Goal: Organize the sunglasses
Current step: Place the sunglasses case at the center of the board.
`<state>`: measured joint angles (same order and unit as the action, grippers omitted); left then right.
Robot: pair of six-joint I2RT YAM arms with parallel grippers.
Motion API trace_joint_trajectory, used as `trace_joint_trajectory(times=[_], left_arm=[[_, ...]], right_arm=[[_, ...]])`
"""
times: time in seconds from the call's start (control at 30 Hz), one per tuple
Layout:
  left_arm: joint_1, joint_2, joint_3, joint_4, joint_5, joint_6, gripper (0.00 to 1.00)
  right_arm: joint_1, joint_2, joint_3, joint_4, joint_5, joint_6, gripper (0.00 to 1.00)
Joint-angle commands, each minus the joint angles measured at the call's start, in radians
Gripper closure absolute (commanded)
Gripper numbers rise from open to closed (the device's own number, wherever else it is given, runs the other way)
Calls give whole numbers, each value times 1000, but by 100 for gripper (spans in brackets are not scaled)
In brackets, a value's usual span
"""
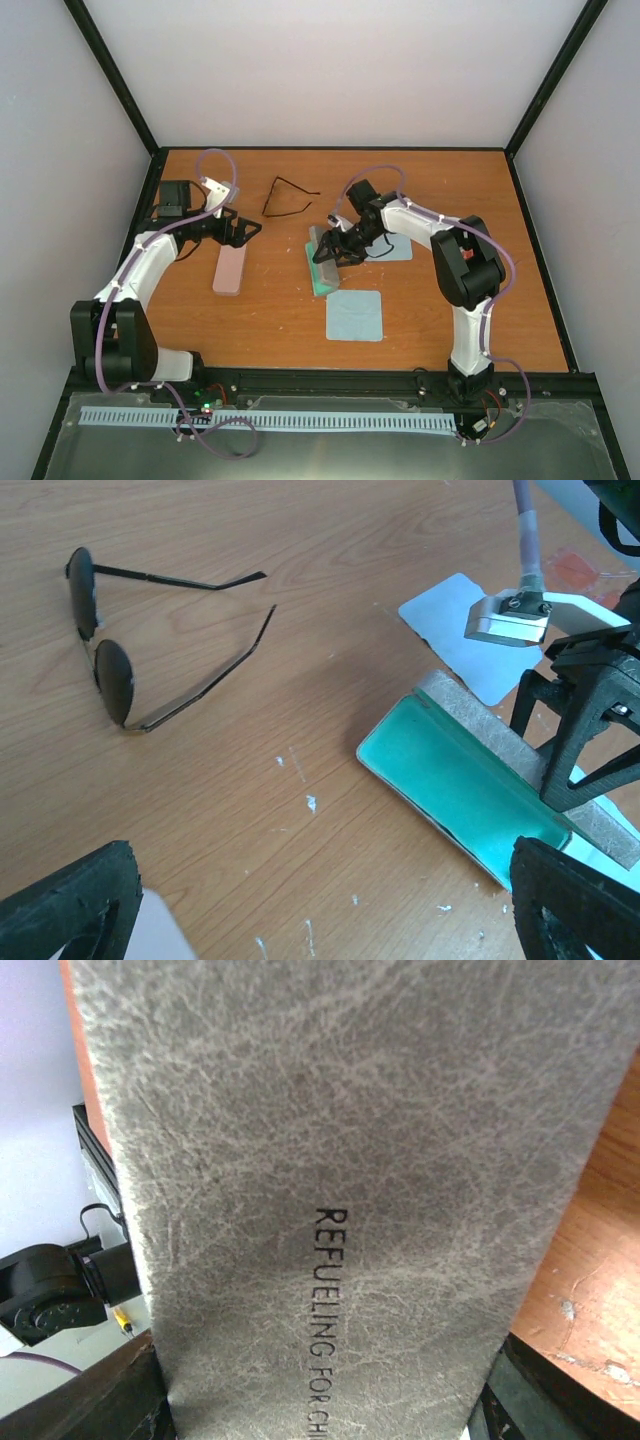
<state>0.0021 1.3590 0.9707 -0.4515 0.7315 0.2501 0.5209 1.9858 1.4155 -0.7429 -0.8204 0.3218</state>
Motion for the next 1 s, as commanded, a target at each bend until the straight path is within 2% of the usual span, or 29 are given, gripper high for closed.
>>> trace_joint_trajectory(times=[0.0, 0.3, 0.53, 0.7, 0.87, 0.97], left_arm=[[20, -17, -2, -21, -9, 17, 0], [22, -3, -6, 0, -2, 0, 0], [22, 21, 8, -1, 2, 7, 0], [22, 35, 13, 3, 7, 5, 1], [22, 47, 15, 11, 21, 2, 0], [22, 55, 18, 13, 27, 0, 1]], right_arm=[[-15, 35, 68, -35, -23, -53, 96], [-98, 190, 191, -95, -22, -122, 87], [-128, 266, 295, -170, 11, -167, 65], [-128, 255, 310, -194, 28, -169, 46], [-128, 231, 309, -196, 45, -157, 35], [-128, 231, 310, -202, 62, -152, 34]])
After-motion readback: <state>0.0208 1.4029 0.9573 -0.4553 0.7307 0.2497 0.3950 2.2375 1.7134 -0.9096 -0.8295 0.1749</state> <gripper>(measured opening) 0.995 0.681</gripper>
